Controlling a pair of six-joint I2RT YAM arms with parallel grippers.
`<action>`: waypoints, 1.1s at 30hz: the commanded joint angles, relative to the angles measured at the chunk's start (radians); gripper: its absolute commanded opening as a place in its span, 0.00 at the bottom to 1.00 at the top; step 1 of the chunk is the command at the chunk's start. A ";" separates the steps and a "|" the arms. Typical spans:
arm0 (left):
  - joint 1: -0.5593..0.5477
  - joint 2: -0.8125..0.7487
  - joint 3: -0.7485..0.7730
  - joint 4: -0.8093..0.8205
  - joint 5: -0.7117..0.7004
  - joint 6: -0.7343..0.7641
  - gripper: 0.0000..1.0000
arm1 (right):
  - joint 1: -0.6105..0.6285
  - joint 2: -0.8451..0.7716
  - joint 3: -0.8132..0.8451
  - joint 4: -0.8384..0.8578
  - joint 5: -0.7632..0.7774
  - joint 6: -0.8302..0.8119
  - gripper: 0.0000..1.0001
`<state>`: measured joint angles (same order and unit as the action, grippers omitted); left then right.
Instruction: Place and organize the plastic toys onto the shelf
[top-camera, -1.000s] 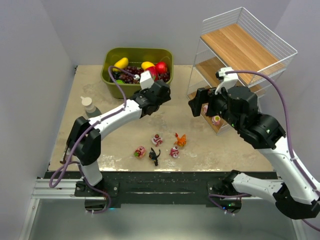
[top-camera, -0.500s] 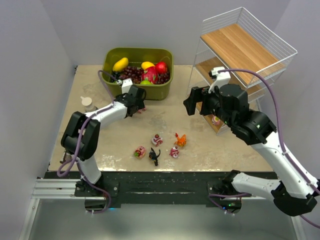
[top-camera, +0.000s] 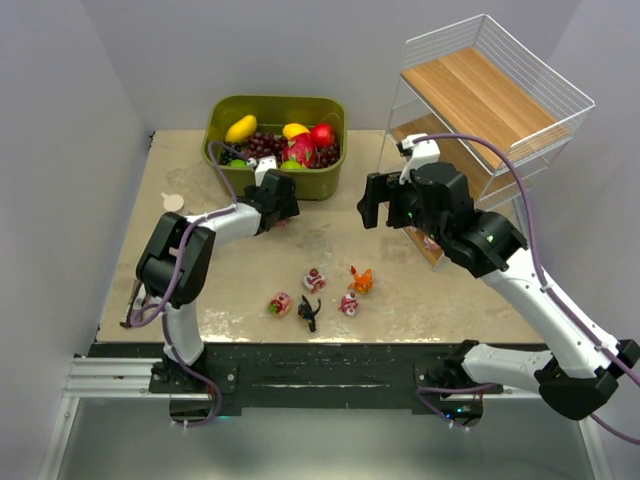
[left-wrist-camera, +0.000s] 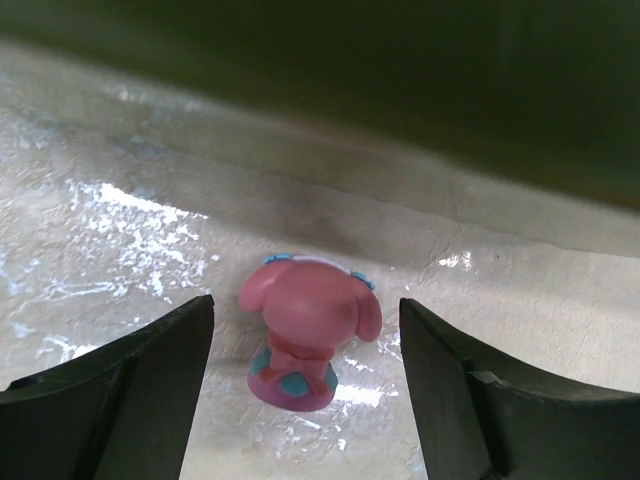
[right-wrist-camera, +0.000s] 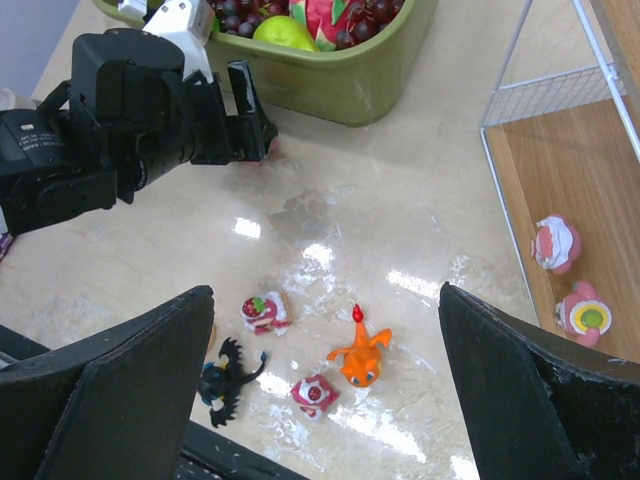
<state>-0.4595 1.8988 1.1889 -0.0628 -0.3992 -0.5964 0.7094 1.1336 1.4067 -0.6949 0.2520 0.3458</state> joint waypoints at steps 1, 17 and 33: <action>0.016 0.023 -0.011 0.093 0.030 0.012 0.79 | 0.002 0.003 0.018 0.031 0.027 -0.022 0.97; 0.016 0.016 -0.123 0.121 0.085 -0.051 0.63 | 0.001 -0.009 0.005 0.025 0.027 -0.033 0.97; 0.004 -0.035 -0.224 0.161 0.114 -0.052 0.71 | 0.001 -0.015 -0.006 0.026 0.009 -0.027 0.97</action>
<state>-0.4538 1.8736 1.0054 0.1547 -0.3180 -0.6327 0.7094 1.1423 1.4029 -0.6941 0.2680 0.3279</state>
